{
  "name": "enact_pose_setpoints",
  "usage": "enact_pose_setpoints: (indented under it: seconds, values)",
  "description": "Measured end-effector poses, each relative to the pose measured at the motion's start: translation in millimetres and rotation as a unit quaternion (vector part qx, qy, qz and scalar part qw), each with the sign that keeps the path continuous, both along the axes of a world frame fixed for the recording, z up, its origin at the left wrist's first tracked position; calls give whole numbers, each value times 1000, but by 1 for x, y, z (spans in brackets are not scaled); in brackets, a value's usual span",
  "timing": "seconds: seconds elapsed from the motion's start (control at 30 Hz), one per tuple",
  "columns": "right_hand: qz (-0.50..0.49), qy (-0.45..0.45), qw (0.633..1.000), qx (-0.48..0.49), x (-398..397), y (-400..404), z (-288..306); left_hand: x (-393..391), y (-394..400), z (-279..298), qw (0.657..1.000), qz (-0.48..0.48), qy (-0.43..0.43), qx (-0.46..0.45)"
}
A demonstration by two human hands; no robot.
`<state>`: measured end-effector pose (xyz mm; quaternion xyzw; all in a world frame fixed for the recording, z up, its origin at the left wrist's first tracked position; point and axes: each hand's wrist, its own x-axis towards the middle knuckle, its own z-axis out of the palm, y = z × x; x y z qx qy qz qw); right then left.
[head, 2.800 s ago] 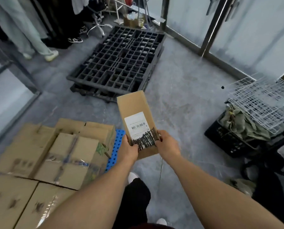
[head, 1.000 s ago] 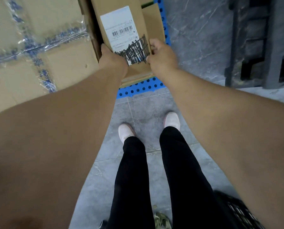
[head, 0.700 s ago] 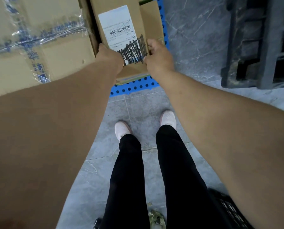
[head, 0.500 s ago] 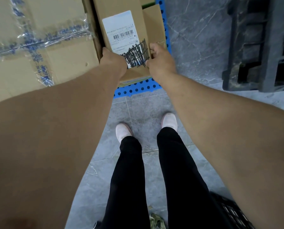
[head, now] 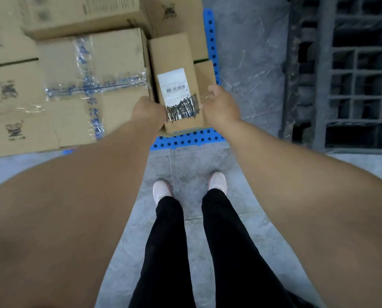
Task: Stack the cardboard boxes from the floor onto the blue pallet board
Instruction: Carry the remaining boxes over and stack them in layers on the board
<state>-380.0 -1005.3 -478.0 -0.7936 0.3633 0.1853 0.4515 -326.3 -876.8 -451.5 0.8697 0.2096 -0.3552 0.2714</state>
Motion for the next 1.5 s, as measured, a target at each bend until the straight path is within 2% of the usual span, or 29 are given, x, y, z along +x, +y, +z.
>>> enact_pose_setpoints:
  seconds: [0.17, 0.37, 0.53, 0.63, 0.8, 1.17, 1.4, 1.5]
  values:
    - [49, -5, 999, -11, -15, 12, 60, -18, 25, 55, 998, 61, -21, -25]
    - [154, -4, 988, -11, -32, 38, 116, -59, 54, 113, 994, 77, -37, -63]
    - [218, -12, 976, -13, -42, 64, 151, -93, 76, 145, 981, 155, -56, -106]
    - [273, -23, 961, -30, -47, 86, 168, -111, 90, 160, 972, 190, -72, -122]
    - [356, -54, 930, -77, -38, 132, 196, -123, 125, 182, 963, 218, -125, -97]
    - [450, -121, 874, -133, -23, 279, 244, -132, 270, 221, 916, 302, -243, -106]
    - [510, -143, 838, -131, -30, 396, 252, -144, 381, 221, 916, 320, -232, -68]
    - [529, -141, 825, -137, -33, 438, 251, -150, 425, 216, 903, 351, -239, -64]
